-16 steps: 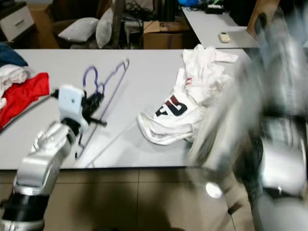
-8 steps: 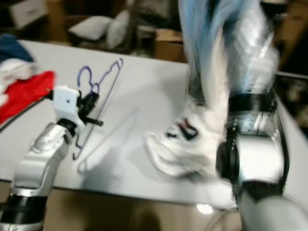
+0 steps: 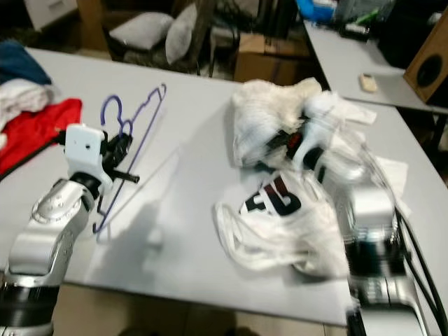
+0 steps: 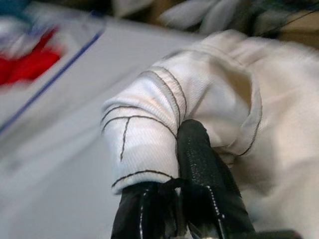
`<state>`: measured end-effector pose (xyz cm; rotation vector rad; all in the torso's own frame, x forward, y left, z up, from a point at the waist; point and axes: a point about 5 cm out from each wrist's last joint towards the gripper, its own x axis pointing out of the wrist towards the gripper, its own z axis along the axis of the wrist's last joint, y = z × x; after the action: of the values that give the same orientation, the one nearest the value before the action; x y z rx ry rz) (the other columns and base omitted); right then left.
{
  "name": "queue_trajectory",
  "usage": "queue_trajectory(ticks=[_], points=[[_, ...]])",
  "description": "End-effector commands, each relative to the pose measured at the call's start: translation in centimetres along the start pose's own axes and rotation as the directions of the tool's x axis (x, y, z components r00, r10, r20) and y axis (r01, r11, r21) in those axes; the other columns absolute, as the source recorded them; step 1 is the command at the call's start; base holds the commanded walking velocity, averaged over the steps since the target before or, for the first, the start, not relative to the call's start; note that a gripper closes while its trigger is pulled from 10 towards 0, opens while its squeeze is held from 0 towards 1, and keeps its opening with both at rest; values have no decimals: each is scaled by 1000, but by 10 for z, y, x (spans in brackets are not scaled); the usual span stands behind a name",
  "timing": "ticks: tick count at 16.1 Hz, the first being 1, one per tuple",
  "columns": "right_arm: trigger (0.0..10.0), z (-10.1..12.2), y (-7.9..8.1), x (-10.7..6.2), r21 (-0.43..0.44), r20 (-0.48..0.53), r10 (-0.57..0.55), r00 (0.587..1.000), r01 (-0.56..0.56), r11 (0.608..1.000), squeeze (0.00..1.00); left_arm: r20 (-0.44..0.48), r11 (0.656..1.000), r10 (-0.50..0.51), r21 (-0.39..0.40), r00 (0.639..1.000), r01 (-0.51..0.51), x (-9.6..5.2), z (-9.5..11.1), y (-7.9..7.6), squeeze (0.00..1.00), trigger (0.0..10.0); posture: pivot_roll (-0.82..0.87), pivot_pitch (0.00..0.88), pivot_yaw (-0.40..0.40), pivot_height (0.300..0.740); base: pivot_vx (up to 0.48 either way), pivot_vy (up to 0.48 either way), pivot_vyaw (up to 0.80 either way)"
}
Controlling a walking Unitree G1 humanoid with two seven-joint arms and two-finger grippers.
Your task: Hang hanger
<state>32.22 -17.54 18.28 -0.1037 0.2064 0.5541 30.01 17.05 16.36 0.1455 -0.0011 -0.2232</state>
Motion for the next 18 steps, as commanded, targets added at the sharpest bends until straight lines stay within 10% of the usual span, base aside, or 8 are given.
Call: queue_trajectory(ticks=[1, 2, 3, 8, 13, 18], points=[[10000, -13, 11, -10, -64, -108, 73, 991, -80, 995, 0, 3, 1000, -22, 18, 1000, 22, 1, 2, -3, 0, 10000, 14, 0, -54, 740, 0, 0, 0], [10000, -21, 16, -14, -68, -153, 102, 983, -114, 991, 0, 1, 999, -25, 23, 1000, 25, 1, 2, -3, 0, 10000, 14, 0, -53, 740, 0, 0, 0], [10000, -36, 27, -21, -63, -220, 173, 960, -191, 980, 1000, -3, 999, -32, 30, 999, 32, 1, 1, -4, 0, 10000, 14, 0, -53, 740, 0, 0, 0], [10000, -43, 20, -34, -157, -320, 154, 935, -213, 964, 1000, -24, 999, -36, 31, 999, 37, 0, -1, -3, 0, 10000, 15, 0, -51, 740, 0, 0, 0], [10000, -5, 16, -45, -188, -185, 287, 940, -320, 929, 1000, -22, 999, -38, 33, 999, 39, 4, -1, -3, 0, 10000, 2, 0, -47, 740, 0, 0, 0], [10000, -2, 13, -73, -240, -381, 426, 821, -533, 812, 1000, -23, 998, -47, 50, 999, 48, 8, -1, -3, 0, 10000, -7, 0, -49, 740, 0, 0, 0]])
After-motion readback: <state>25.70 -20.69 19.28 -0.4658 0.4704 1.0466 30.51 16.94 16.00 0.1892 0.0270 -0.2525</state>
